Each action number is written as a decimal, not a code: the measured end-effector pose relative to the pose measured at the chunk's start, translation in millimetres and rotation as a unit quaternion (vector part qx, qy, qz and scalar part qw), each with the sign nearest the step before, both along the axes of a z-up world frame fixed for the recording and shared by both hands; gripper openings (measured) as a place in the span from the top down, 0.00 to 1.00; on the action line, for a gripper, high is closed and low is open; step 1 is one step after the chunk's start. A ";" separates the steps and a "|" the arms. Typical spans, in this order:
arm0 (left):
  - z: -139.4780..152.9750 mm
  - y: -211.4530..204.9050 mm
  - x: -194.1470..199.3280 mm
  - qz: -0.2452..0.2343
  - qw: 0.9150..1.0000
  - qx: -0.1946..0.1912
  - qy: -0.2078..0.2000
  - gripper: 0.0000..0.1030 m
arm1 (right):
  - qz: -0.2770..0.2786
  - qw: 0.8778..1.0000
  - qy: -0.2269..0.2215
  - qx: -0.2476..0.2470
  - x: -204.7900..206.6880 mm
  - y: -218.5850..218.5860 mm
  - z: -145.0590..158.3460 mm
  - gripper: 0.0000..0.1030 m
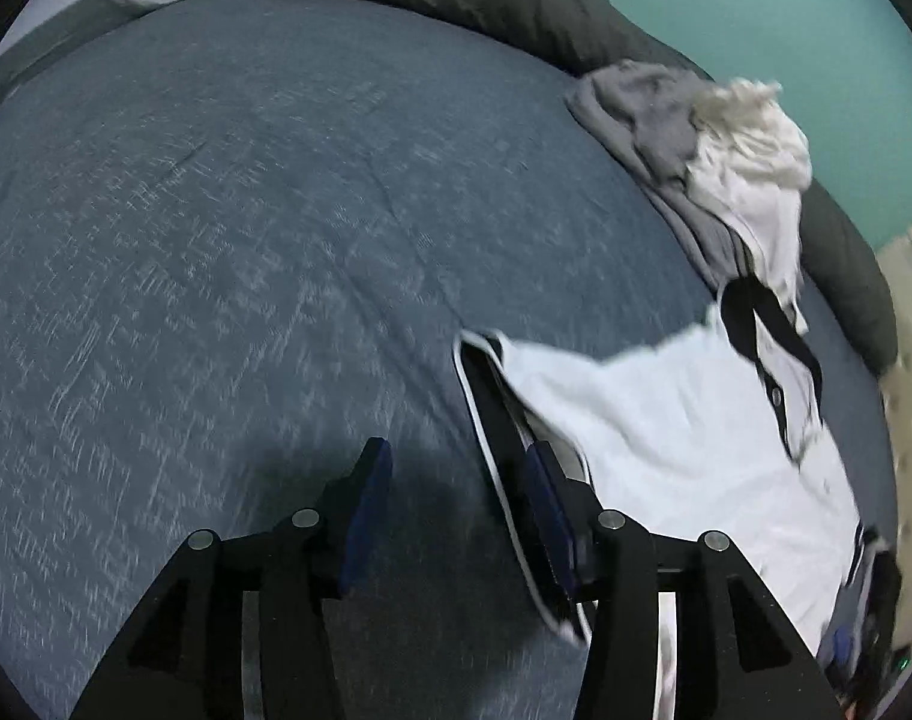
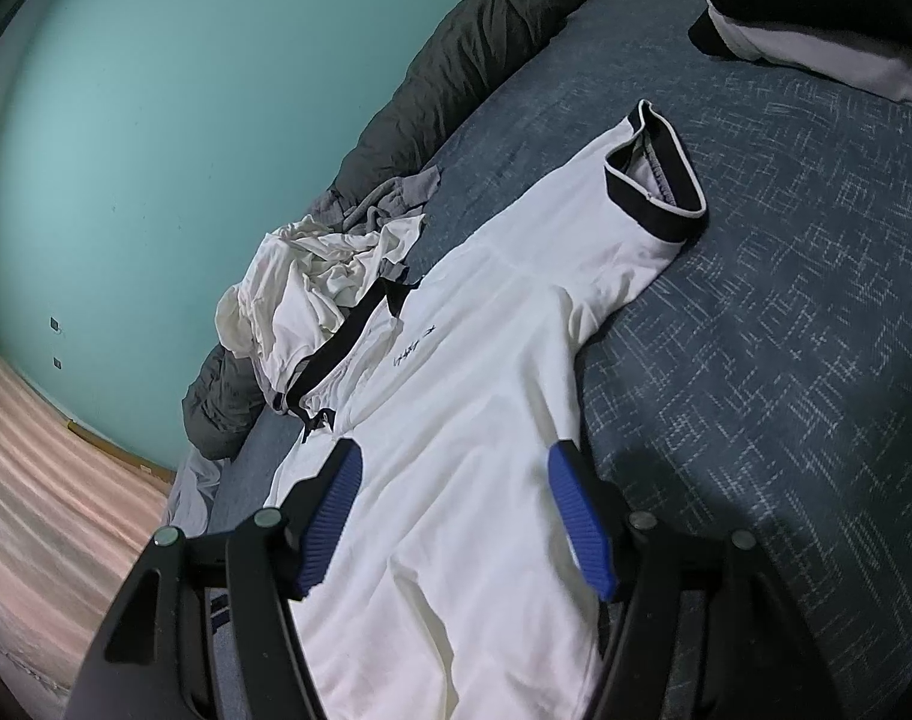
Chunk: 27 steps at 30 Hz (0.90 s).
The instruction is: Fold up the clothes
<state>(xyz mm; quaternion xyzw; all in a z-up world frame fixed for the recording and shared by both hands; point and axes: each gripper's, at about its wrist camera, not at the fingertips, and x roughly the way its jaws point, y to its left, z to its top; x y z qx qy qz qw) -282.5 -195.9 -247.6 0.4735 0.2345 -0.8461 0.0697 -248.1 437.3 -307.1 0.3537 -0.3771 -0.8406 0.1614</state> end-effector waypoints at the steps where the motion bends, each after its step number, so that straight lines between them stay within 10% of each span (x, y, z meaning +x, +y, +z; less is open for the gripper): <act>1: -0.1 -1.3 -5.2 0.001 1.000 0.001 0.003 0.51 | 0.000 1.000 0.000 0.000 0.1 -0.2 0.0 0.36; 10: -20.4 -2.7 -35.8 0.008 1.000 0.019 0.011 0.51 | 0.002 1.000 -0.003 0.007 -1.5 -2.0 -3.5 0.36; 15: -27.6 -3.7 -42.1 0.009 1.000 0.017 0.012 0.96 | 0.007 1.000 -0.002 0.011 -1.7 -4.3 -2.8 0.36; 27: -14.7 -9.3 -43.4 0.012 1.000 -0.009 0.004 0.88 | 0.011 1.000 -0.004 0.017 -2.2 -5.4 -3.5 0.36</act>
